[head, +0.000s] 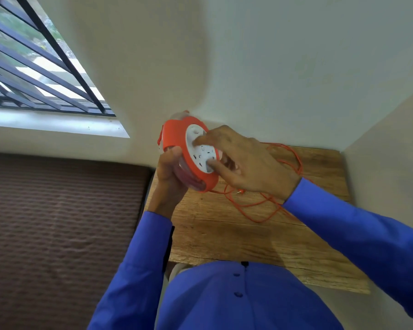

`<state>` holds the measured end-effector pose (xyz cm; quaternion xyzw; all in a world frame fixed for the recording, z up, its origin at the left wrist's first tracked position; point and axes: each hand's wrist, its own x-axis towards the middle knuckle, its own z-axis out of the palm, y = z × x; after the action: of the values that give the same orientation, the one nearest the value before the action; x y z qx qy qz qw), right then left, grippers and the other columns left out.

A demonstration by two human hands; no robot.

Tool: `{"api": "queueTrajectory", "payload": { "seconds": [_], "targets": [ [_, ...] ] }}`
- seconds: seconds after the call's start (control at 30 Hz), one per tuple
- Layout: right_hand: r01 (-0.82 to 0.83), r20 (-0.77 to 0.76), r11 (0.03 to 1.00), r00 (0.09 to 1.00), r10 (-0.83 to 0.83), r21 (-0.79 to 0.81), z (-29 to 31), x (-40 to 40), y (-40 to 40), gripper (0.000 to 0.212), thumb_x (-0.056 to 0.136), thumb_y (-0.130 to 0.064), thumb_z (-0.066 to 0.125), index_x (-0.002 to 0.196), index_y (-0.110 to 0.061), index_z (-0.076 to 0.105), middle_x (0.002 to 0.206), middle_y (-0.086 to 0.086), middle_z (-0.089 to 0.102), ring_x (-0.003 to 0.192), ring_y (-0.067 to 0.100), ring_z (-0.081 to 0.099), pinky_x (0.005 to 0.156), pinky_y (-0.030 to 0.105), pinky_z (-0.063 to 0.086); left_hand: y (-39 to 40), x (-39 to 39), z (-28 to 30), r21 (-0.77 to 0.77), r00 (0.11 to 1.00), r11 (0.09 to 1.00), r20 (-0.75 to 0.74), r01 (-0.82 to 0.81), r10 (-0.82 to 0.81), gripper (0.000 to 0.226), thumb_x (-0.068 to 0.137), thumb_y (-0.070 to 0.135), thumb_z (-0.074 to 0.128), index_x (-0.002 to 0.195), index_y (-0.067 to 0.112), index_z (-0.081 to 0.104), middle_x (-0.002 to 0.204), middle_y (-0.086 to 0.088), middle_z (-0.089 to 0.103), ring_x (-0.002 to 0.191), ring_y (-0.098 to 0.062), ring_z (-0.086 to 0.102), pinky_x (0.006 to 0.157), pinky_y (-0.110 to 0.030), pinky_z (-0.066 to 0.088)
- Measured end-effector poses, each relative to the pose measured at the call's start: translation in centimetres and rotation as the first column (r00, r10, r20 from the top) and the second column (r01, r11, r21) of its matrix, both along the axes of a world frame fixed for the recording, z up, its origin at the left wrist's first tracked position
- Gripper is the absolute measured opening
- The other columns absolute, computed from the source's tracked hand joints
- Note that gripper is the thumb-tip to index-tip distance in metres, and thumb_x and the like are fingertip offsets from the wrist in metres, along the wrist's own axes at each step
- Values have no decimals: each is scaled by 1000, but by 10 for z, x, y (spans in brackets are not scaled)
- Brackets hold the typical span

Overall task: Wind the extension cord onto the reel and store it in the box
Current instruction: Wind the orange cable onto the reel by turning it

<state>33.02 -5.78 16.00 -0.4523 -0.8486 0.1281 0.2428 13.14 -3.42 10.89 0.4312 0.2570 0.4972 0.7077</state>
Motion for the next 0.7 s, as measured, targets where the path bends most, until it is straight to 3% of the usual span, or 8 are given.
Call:
{"api": "queueTrajectory", "payload": {
  "seconds": [0.17,0.23,0.33,0.43,0.5,0.6,0.67,0.7],
  "targets": [
    [-38,70,999,997,37,24,-1,6,5,55,101,-36,71,154,-31,56,133,5,68,82,14,67,71,38,62,0,5,-8,-141,997,988,-37,68,-74,118,73,68,91,156,-2,45,130,-24,64,119,-46,63,102,-57,52],
    [35,-95,995,994,-44,-94,0,5,9,56,89,-35,85,142,-30,68,108,4,78,85,17,73,72,39,62,-1,6,-9,-116,994,989,-56,90,-97,111,73,69,90,153,3,50,130,-25,64,121,-49,59,106,-62,46],
    [33,-432,910,873,-228,-414,5,5,19,37,83,-37,93,112,-19,81,66,12,75,51,12,68,51,22,51,-2,8,-4,-84,983,989,-125,122,-132,106,73,69,91,154,15,48,131,-17,68,122,-46,60,106,-66,47],
    [37,-508,847,786,-352,-530,7,5,23,36,86,-47,88,90,-12,84,48,2,66,33,4,49,42,12,36,-5,5,-7,-48,965,998,-254,50,-60,100,72,67,90,148,15,51,123,1,78,116,-26,73,99,-48,60],
    [115,-473,807,758,-448,-579,8,1,23,53,89,-60,78,75,-9,83,41,0,59,32,6,45,42,15,37,-6,5,-4,38,945,999,-327,4,9,75,78,50,83,142,23,57,122,-1,78,115,-27,74,100,-54,58],
    [121,-364,598,692,-623,-792,2,-4,21,64,100,-56,63,59,-9,79,41,3,55,33,11,36,38,19,31,0,8,4,214,930,975,-366,59,24,94,77,48,86,159,47,40,152,-26,53,135,-49,60,110,-67,54],
    [4,-335,441,645,-687,-897,0,-8,20,65,105,-42,54,52,-12,74,43,2,53,32,9,33,35,15,25,5,11,3,208,929,974,-370,90,-6,116,74,62,92,168,42,26,151,-41,44,132,-63,54,108,-76,51],
    [-8,-332,429,646,-688,-903,0,-8,19,65,106,-39,52,50,-12,73,44,3,55,32,9,34,35,15,25,6,12,2,179,926,979,-376,99,-25,122,73,66,93,169,34,23,145,-44,47,126,-68,53,106,-79,51]
  ]
}}
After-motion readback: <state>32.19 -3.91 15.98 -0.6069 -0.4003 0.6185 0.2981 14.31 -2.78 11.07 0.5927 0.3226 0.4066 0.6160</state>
